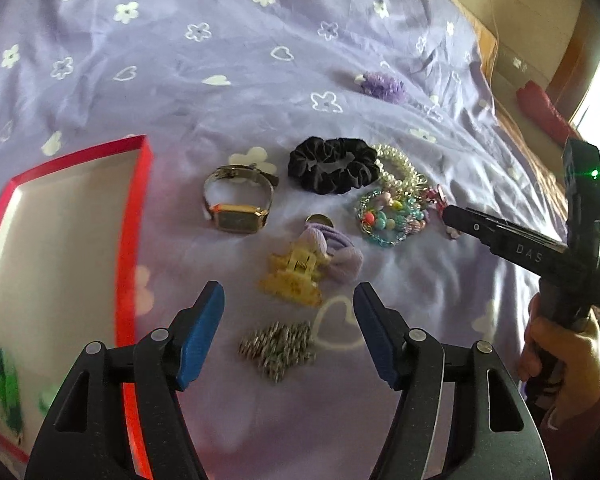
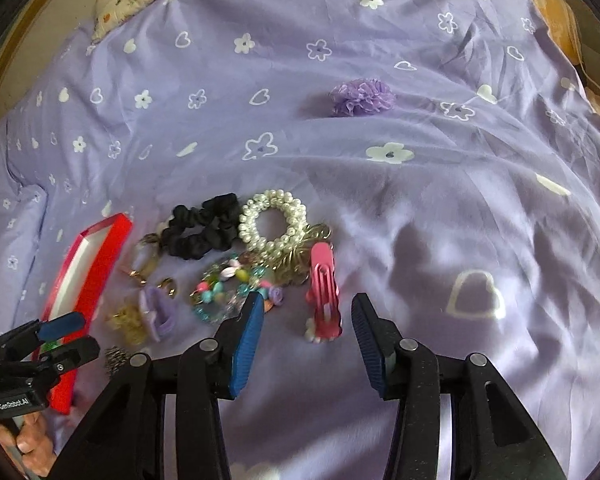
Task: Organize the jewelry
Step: 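Grasp the yellow claw clip with the left tool while the right grasps the pink hair clip, then place the yellow claw clip and pink hair clip into the box, open both tools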
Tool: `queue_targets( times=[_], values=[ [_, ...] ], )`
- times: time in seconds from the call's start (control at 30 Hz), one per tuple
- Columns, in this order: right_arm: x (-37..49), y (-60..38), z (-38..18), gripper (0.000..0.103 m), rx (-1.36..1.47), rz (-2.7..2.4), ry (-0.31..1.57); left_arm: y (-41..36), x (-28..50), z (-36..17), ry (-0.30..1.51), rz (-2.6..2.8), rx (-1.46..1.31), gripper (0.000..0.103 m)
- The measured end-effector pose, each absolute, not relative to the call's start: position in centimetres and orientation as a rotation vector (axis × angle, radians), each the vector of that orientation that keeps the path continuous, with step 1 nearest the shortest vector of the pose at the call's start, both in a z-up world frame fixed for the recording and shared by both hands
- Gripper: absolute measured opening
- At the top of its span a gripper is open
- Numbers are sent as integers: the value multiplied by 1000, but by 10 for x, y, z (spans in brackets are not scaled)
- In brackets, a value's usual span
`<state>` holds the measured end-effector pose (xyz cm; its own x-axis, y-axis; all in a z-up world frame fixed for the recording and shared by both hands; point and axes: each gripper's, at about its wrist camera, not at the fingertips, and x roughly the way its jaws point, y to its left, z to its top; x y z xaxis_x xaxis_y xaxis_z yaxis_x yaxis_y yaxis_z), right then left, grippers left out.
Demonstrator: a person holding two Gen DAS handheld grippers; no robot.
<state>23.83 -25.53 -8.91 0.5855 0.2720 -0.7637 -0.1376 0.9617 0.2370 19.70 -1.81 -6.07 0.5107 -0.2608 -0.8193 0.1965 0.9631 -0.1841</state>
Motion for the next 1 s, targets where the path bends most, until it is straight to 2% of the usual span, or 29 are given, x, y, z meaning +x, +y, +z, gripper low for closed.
queue_targets(
  times=[0.13, 0.17, 0.2, 0.23, 0.27, 0.67, 1.0],
  values=[
    [246, -254, -99, 45, 154, 239, 933, -25, 211, -74, 1025, -269, -52, 65],
    [246, -254, -100, 40, 147, 235, 930, -26, 213, -77, 1028, -274, -53, 57],
    [246, -253, -101, 36, 141, 231, 928, -26, 215, -79, 1034, -280, -55, 45],
    [245, -254, -101, 24, 141, 228, 929, -26, 215, -81, 1042, -287, -59, 39],
    [246, -254, -101, 20, 146, 229, 930, -25, 216, -83, 1047, -295, -70, 38],
    [213, -235, -74, 19, 171, 323, 877, -16, 186, -62, 981, -322, -100, 38],
    [188, -191, -59, 19, 167, 440, 872, 21, 154, -37, 922, -284, -159, 38]
  ],
)
